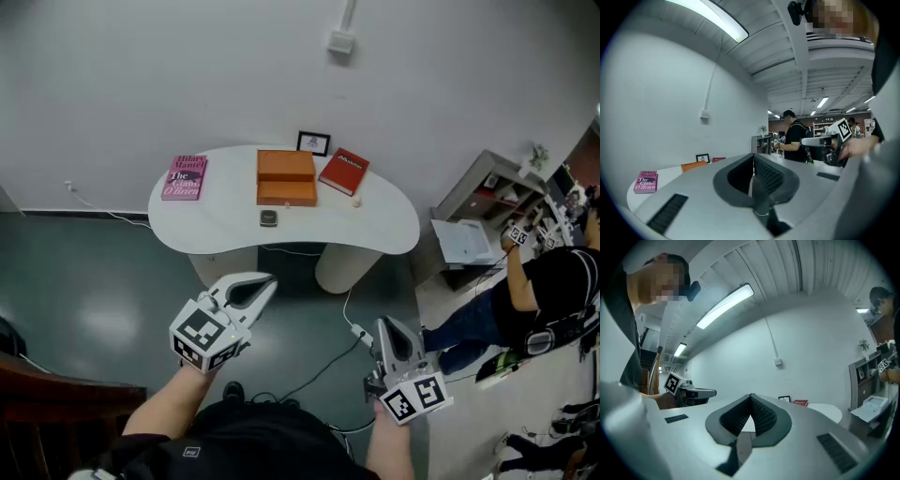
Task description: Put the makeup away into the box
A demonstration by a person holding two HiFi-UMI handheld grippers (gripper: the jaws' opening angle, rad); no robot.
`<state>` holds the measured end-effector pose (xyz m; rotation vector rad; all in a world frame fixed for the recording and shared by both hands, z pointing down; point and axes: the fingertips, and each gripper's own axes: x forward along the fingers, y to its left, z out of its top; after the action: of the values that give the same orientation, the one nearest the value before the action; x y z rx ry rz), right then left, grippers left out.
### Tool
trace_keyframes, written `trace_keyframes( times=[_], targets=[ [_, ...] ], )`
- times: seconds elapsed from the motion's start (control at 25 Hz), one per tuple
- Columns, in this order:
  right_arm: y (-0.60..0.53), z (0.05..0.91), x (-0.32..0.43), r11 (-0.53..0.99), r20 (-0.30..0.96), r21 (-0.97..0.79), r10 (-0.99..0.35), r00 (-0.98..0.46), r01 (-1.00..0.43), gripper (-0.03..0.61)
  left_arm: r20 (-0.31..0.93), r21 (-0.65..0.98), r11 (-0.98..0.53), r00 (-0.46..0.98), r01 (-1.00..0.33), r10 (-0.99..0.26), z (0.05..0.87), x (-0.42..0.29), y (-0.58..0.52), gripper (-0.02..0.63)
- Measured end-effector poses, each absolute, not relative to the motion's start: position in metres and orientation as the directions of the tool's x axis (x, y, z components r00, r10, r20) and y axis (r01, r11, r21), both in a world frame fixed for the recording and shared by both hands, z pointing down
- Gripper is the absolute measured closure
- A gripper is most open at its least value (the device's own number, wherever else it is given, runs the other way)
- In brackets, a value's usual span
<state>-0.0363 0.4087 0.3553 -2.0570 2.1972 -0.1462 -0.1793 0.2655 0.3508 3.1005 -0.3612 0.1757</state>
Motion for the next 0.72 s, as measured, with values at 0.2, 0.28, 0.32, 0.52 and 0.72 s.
trace_keyframes(
  times=[0.2, 0.28, 0.32, 0.52, 0.72],
  targets=[
    [0.414, 0.356, -0.017, 0.075, 0.010, -0.114, -0.997, -0.076, -0.991, 0.545, 0.123, 0.014, -0.973, 0.966, -0.229, -0.226, 0.354, -0.168, 0.265, 0.600],
    [0.416, 0.345, -0.010, 0.091, 0.008, -0.075, -0.996, -0.092, -0.993, 0.545, 0.122, 0.011, -0.973, 0.966, -0.229, -0.226, 0.352, -0.160, 0.268, 0.600],
    [0.419, 0.339, -0.006, 0.094, 0.000, -0.058, -0.996, -0.094, -0.994, 0.545, 0.121, 0.008, -0.973, 0.966, -0.230, -0.227, 0.351, -0.156, 0.271, 0.600],
    [0.437, 0.335, -0.003, 0.166, -0.016, -0.010, -0.986, -0.166, -0.986, 0.543, 0.109, -0.013, -0.973, 0.967, -0.231, -0.231, 0.344, -0.133, 0.297, 0.600],
    [0.453, 0.349, -0.004, 0.250, -0.017, -0.057, -0.968, -0.250, -0.966, 0.540, 0.116, -0.040, -0.965, 0.958, -0.258, -0.261, 0.345, -0.122, 0.320, 0.600]
  ],
)
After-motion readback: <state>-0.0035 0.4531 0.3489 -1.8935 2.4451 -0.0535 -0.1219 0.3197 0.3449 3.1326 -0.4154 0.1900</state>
